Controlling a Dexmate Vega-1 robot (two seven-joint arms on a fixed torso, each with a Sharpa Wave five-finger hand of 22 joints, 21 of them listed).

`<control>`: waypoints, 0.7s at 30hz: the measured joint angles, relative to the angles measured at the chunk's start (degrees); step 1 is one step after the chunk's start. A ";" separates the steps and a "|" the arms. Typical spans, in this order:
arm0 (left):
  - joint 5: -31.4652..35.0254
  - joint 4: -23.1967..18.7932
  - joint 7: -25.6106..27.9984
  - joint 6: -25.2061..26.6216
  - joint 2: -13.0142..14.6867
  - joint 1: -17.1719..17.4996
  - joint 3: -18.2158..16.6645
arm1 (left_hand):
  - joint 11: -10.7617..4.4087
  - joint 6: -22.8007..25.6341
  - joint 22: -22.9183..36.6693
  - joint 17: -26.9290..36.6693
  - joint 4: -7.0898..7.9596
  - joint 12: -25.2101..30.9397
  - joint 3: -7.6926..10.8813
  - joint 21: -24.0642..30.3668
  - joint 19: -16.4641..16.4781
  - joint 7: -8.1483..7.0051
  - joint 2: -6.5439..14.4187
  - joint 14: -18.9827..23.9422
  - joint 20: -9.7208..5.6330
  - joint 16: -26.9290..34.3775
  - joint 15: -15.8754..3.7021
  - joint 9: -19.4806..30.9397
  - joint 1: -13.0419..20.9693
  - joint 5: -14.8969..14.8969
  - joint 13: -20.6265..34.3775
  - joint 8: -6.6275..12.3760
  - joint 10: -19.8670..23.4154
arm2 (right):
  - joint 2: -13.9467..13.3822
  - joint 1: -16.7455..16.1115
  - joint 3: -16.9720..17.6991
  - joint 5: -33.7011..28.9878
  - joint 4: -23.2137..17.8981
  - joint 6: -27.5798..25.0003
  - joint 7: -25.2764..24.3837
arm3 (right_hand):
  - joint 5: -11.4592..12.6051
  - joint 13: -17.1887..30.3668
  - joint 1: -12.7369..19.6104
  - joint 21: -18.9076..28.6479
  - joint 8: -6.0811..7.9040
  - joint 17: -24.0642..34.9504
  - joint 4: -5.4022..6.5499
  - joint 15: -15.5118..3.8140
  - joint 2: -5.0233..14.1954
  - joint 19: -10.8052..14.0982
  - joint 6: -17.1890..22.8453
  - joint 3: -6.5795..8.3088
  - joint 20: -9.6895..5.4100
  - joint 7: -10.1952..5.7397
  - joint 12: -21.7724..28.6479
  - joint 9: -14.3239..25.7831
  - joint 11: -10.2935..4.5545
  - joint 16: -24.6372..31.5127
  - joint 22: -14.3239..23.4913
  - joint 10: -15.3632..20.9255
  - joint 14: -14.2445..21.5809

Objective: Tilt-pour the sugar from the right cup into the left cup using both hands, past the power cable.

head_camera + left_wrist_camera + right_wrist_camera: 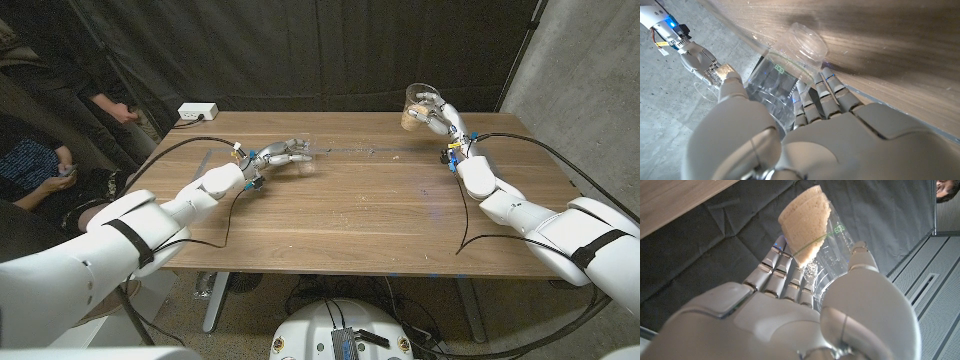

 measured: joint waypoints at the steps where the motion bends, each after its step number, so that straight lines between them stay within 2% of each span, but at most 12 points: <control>1: -0.12 0.00 -0.06 -0.09 -0.05 0.19 -0.24 | -0.11 0.28 0.00 0.05 0.00 0.20 0.00 0.03 0.42 0.10 0.16 0.25 0.00 0.15 -0.08 0.00 0.45 0.00 0.00 0.17 0.13 | -0.05 -0.07 0.05 -0.15 -0.14 0.00 -0.06 | 0.00 0.07 0.00 0.00 0.17 0.00 0.00 0.00 0.00 0.00 0.00 0.00 0.00 0.00 0.00 0.00 0.00 0.00 0.00 0.00 0.00; 10: -2.06 -0.01 -0.79 -0.72 -0.58 1.85 -2.24 | -0.53 2.40 0.00 0.31 -0.10 1.40 0.59 0.66 1.95 -0.02 1.66 2.41 -0.10 0.37 -0.13 -0.27 1.95 0.00 0.26 1.25 2.38 | -0.84 -1.13 0.95 -0.91 -2.20 -0.47 -0.14 | -0.02 0.08 -0.27 0.00 0.18 0.26 0.00 0.00 0.27 0.00 0.54 0.00 0.00 0.09 -0.01 -0.13 -0.06 0.00 0.00 0.25 0.00; 21: -3.32 -0.01 0.11 -1.67 -1.21 3.54 -4.21 | -0.41 3.37 -0.16 0.58 -0.24 1.82 0.73 0.87 2.56 0.33 2.03 3.59 -0.10 0.36 -0.17 -0.53 2.77 -0.48 0.26 1.47 2.87 | -1.39 -2.10 2.05 -1.54 -4.02 -1.24 0.15 | -0.18 0.08 -0.32 0.00 0.18 0.27 0.24 -0.02 0.30 0.00 0.73 -0.24 0.00 -0.12 0.22 -0.13 -0.14 -0.21 0.00 0.33 0.02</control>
